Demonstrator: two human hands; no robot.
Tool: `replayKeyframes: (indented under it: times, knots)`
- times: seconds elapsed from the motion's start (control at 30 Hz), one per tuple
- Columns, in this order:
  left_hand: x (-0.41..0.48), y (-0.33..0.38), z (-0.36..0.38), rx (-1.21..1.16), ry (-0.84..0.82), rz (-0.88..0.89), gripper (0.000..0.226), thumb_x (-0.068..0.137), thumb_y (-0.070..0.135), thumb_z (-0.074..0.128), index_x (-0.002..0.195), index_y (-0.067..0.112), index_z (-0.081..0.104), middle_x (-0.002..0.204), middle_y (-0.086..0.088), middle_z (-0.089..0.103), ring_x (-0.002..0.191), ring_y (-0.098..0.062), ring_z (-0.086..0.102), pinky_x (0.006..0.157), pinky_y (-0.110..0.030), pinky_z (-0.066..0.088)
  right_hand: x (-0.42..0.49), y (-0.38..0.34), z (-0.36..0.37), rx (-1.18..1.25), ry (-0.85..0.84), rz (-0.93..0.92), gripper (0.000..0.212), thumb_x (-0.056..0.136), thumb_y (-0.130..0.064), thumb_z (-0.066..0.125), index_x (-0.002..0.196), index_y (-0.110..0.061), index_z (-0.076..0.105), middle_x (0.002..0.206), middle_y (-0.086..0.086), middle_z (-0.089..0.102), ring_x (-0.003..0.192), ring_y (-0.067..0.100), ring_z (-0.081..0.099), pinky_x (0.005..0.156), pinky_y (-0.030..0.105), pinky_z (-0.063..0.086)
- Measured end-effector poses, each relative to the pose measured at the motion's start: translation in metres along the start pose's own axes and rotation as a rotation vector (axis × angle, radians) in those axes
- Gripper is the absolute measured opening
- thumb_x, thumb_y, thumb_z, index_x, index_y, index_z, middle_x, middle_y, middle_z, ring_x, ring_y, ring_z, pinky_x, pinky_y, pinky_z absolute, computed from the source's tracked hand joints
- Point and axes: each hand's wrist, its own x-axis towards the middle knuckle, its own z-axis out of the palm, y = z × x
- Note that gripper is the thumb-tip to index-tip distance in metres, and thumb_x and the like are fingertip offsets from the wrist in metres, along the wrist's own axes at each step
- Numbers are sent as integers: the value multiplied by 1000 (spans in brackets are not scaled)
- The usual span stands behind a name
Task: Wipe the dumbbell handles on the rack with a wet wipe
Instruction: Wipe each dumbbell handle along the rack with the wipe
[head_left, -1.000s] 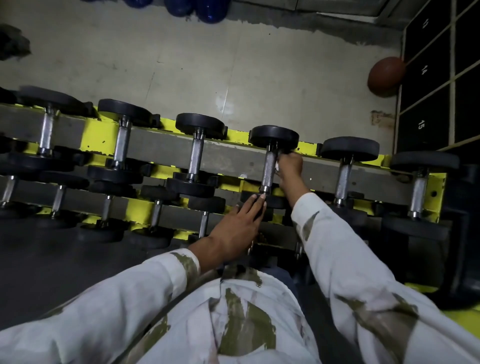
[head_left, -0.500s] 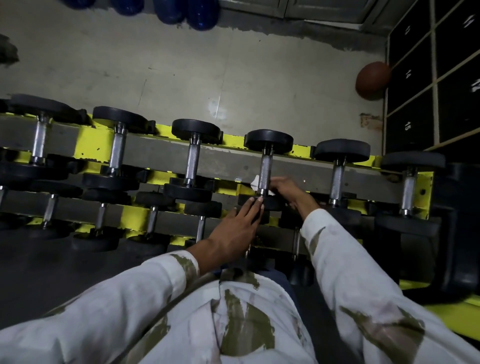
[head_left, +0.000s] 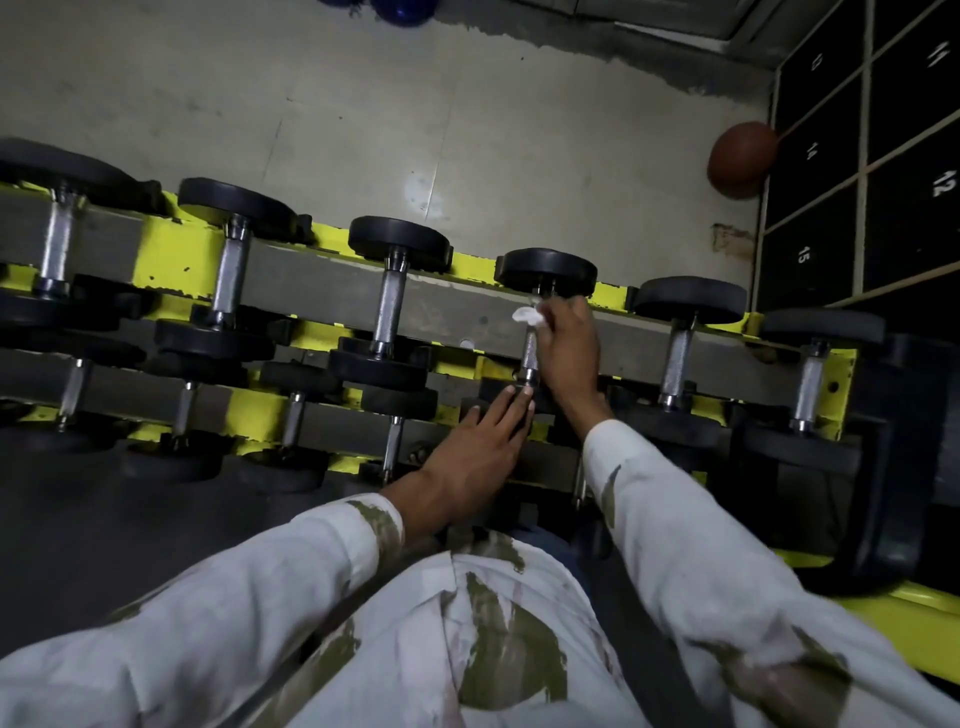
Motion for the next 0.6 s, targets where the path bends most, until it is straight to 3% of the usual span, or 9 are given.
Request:
replayKeyframes:
  times: [0.13, 0.27, 0.43, 0.5, 0.6]
  knots:
    - [-1, -4, 0, 7, 12, 17, 80, 101, 11, 48, 160, -4, -3, 169, -25, -12, 157, -40, -3, 118, -53, 32, 21, -1, -12, -641, -236, -482, 28, 86, -17, 71, 115, -15, 69, 116, 4, 59, 105, 25, 50, 73, 34, 46]
    - [0, -2, 0, 6, 22, 1, 75, 102, 11, 43, 160, -4, -2, 169, -25, -7, 157, -39, -2, 118, -53, 33, 22, -29, -13, -993, -596, -835, 25, 98, -31, 55, 113, -19, 71, 115, 2, 68, 115, 27, 49, 92, 41, 42]
    - [-1, 1, -3, -17, 5, -19, 77, 101, 14, 46, 161, -3, 1, 169, -22, 2, 157, -38, 0, 116, -54, 34, 32, -62, 8, -1317, -957, -775, 28, 102, -31, 48, 121, -20, 66, 130, 8, 63, 122, 29, 51, 103, 43, 38]
    - [-1, 1, -2, -21, 4, -34, 77, 101, 16, 48, 162, -2, 2, 169, -21, 1, 157, -37, -1, 115, -54, 35, 35, -66, 11, -1288, -1071, -647, 29, 101, -26, 49, 124, -18, 64, 135, 8, 61, 126, 32, 51, 106, 48, 36]
    - [0, 3, 1, -37, 5, -61, 81, 101, 16, 49, 162, -1, -1, 170, -20, -7, 158, -35, -4, 115, -54, 35, 40, -69, 2, -1219, -1146, -640, 30, 99, -21, 49, 126, -13, 62, 136, 11, 57, 129, 36, 46, 104, 48, 40]
